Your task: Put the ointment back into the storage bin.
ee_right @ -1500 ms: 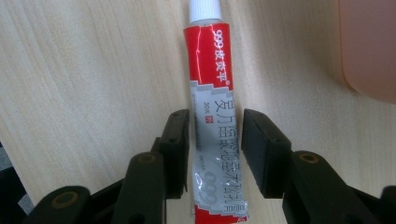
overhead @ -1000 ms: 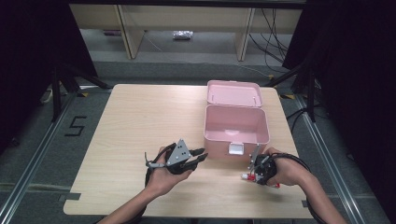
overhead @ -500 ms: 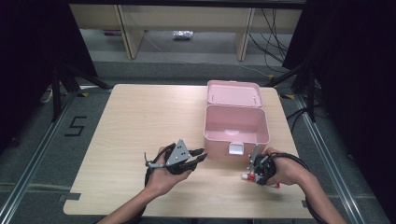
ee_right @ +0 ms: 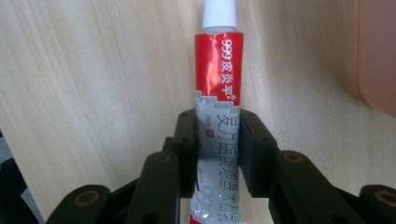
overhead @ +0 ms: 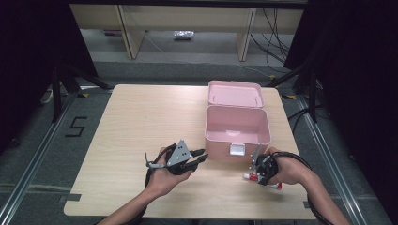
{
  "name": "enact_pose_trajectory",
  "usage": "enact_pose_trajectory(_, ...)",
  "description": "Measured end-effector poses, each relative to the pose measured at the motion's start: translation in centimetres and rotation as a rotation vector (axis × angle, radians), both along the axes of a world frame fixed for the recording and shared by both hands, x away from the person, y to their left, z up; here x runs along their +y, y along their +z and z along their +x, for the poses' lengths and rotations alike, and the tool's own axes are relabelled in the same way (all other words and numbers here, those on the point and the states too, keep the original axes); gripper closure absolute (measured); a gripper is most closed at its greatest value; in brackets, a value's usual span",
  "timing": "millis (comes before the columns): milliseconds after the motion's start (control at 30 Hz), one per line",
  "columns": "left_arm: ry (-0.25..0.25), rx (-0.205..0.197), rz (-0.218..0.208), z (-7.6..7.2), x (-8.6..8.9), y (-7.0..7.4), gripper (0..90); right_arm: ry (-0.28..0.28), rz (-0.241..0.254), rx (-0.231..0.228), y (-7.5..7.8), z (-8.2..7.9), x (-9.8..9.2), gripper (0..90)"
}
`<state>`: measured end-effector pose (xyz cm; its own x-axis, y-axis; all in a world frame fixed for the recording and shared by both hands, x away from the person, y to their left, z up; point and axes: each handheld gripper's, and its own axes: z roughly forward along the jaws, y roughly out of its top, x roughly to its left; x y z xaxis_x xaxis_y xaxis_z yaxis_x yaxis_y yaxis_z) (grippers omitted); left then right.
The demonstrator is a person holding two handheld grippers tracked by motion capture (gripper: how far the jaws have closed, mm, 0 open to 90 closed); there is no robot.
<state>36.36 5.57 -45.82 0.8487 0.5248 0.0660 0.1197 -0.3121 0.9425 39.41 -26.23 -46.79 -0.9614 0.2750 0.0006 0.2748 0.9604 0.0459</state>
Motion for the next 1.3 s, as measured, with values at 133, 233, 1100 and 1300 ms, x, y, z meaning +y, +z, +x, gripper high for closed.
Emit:
enact_pose_trajectory(133, 0.001, 0.003, -0.002, -0.1, 0.0, -0.1, 75.5, 0.001, 0.006, -0.001, 0.6, -0.1, 0.0, 71.7)
enact_pose_trajectory(233, 0.001, 0.003, -0.004, -0.2, 0.0, -0.1, 75.4, 0.024, 0.013, -0.008, 1.0, -0.1, 0.1, 71.7)
enact_pose_trajectory(1100, -0.001, 0.001, -0.004, -0.3, 0.0, -0.2, 72.4, 0.044, -0.03, -0.028, 4.9, -0.2, 0.7, 71.7)
enact_pose_trajectory(1300, 0.003, 0.005, -0.007, -0.4, 0.0, -0.1, 70.7, 0.068, -0.02, -0.03, 5.7, 0.0, 1.0, 71.7)
